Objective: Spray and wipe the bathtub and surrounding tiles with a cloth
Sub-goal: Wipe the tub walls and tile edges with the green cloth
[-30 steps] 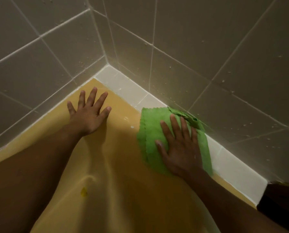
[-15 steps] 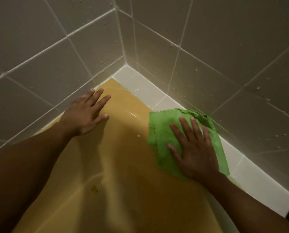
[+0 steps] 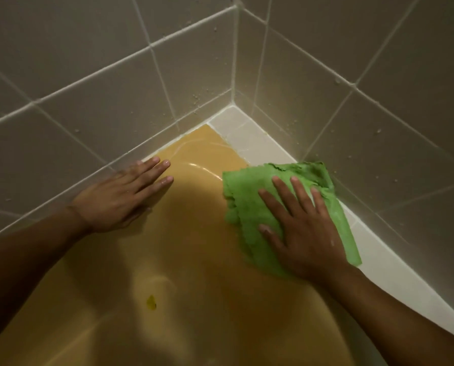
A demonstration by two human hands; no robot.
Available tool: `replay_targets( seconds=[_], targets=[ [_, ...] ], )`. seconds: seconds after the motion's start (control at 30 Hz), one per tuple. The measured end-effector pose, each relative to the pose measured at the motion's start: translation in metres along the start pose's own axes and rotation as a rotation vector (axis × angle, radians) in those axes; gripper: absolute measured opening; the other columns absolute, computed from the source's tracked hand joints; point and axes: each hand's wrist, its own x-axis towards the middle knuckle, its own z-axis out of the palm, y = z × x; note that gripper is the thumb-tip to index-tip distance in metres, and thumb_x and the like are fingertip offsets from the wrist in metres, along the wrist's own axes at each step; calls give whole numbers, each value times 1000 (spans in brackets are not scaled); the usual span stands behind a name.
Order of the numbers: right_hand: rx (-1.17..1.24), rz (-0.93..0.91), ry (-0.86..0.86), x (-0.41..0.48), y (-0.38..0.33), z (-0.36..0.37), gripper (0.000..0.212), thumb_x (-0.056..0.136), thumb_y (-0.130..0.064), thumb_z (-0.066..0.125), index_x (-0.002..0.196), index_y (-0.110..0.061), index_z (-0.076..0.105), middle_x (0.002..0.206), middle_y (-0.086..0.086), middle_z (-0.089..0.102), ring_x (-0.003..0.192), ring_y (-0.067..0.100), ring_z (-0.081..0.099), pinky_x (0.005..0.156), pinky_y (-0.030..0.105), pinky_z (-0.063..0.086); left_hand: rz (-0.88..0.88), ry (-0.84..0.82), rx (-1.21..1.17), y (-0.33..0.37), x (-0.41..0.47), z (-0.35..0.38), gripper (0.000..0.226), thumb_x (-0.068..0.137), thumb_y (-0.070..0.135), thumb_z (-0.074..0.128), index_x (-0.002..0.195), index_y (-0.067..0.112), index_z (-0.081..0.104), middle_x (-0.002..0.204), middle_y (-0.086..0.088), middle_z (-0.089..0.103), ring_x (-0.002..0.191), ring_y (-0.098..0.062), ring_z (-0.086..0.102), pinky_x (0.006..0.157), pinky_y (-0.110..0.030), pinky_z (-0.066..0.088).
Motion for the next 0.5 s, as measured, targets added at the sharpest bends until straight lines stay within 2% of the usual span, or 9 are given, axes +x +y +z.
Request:
replay_targets(
  seconds=[0.1,0.17,0.33,0.43,0.5],
  targets=[
    [59,192,29,11,-9,-5,68,101,-68,13,161,-37,8,171,-2,-5,156,24,-10,125,54,6,2,7,-16,0,-1,3,66,102,32,36,163,13,20,171,-13,6,158,-33,8,125,-51,19],
    [104,220,54,33,-17,-9,68,101,-68,13,161,-36,9,171,-1,-5,157,24,-7,125,52,6,-7,9,-36,-1,-1,5,65,102,31,36,163,15,19,171,-12,6,158,-32,8,125,-51,19],
    [104,41,51,111,-41,-18,68,101,-68,15,161,-35,12,171,-1,2,157,26,-4,125,55,6,-3,36,-79,-3,4,5,67,99,28,45,162,14,25,171,-11,9,158,-33,10,124,-53,25],
    [47,-134,17,101,-37,-14,65,103,-65,17,161,-35,12,171,-2,5,157,25,-4,125,55,7,9,55,-82,-4,6,6,66,99,26,47,161,13,28,171,-12,11,157,-33,11,122,-55,28],
    [51,-169,16,76,-29,-12,65,104,-64,17,161,-36,11,171,-3,3,157,23,-5,125,54,6,13,70,-76,-5,6,7,65,100,27,47,161,13,28,171,-12,11,157,-34,10,122,-55,28]
  ],
)
